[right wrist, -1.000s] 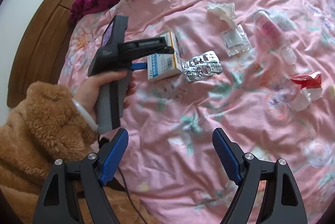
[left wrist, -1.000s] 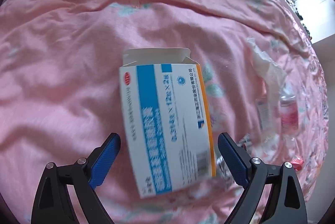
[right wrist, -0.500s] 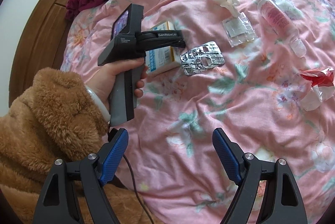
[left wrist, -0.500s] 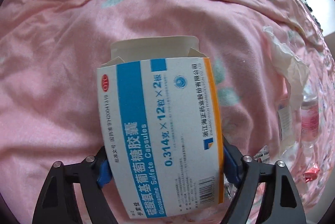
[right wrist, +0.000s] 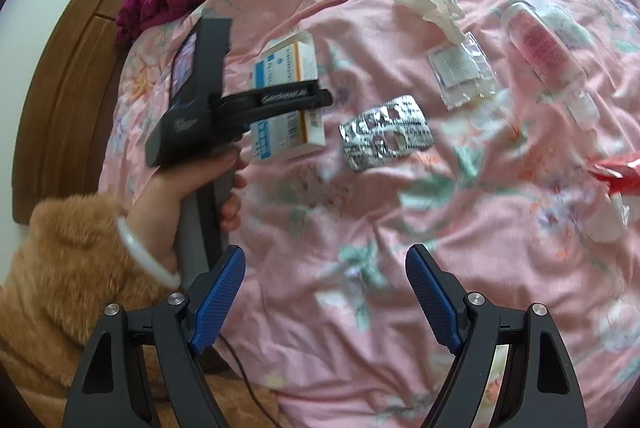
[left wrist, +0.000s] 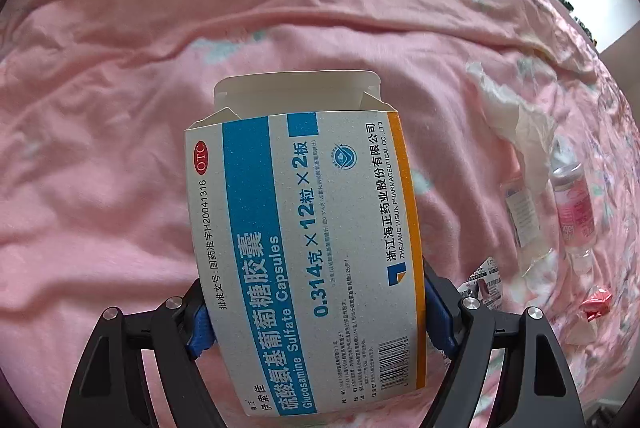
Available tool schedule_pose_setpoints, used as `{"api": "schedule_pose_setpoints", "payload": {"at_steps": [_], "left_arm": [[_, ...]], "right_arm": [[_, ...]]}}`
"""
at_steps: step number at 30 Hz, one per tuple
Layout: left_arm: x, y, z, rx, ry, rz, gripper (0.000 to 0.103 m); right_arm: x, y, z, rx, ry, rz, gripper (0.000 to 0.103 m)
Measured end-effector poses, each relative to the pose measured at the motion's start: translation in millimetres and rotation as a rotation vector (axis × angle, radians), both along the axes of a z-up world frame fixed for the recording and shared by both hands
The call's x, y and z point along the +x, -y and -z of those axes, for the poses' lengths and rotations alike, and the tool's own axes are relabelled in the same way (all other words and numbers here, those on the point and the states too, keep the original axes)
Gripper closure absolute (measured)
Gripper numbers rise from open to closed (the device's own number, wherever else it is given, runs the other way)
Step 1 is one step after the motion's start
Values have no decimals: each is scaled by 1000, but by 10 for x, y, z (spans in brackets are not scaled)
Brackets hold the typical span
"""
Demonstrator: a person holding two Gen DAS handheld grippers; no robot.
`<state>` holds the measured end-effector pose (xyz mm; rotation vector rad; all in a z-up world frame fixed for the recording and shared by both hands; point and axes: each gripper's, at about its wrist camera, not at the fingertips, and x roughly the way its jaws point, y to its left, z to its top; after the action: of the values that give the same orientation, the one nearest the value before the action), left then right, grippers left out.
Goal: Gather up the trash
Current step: 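Grasp the silver blister pack with the right tool, then carry the medicine box and blister pack in both tools over the bin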
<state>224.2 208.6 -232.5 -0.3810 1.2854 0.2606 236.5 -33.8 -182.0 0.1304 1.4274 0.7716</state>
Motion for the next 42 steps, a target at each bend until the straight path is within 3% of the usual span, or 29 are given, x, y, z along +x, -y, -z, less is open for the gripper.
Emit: {"api": "schedule_pose_setpoints", "payload": {"at_steps": [7, 15, 23, 27, 31, 35, 36, 37, 42], "left_arm": [[-311, -186, -101, 26, -22, -41, 21], [-633, -363, -3, 0, -62, -91, 21], [-711, -376, 44, -24, -47, -110, 21], [-729, -381, 41, -31, -40, -109, 21], [-754, -408, 16, -40, -29, -104, 21], [-777, -432, 1, -50, -24, -100, 21], [-786, -433, -11, -49, -19, -98, 21], [-789, -431, -18, -49, -18, -95, 21], [-792, -419, -7, -56, -19, -80, 21]], "right_arm": [[265, -235, 168, -23, -20, 19, 21], [624, -721, 570, -287, 105, -77, 21], [774, -937, 910, -389, 113, -148, 19], [828, -977, 1022, -405, 106, -159, 19], [865, -858, 883, -361, 139, -135, 23], [925, -821, 849, -371, 162, -122, 29], [938, -796, 823, -353, 168, -117, 67], [936, -781, 787, -341, 177, -119, 70], [917, -650, 656, -289, 181, -124, 71]]}}
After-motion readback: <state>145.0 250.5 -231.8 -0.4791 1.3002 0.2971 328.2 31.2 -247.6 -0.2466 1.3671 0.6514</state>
